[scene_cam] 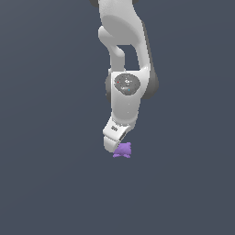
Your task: Pick up the object and move it to a goal position.
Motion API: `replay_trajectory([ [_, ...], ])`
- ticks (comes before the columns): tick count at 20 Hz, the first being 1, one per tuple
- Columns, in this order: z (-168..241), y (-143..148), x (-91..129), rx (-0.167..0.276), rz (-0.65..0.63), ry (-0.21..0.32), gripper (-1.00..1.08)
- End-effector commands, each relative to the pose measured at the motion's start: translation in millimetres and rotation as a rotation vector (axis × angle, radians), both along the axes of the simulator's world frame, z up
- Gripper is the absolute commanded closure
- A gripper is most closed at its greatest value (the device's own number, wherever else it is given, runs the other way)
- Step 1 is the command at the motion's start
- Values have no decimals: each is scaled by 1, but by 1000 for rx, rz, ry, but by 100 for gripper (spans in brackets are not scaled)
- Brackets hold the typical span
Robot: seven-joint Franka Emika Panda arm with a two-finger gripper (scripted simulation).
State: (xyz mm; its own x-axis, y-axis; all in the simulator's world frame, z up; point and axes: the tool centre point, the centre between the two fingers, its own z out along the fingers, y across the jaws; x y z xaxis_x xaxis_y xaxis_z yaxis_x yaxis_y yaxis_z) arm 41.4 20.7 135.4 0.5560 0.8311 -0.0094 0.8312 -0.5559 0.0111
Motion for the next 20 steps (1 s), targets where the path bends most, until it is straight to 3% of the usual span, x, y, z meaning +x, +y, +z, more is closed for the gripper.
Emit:
replay_trajectory([
  [1,-3,0,3,1,70,2,-92],
  [12,-16,1,13,7,360,7,-92],
  [20,-21,1,18,11,491,8,-92],
])
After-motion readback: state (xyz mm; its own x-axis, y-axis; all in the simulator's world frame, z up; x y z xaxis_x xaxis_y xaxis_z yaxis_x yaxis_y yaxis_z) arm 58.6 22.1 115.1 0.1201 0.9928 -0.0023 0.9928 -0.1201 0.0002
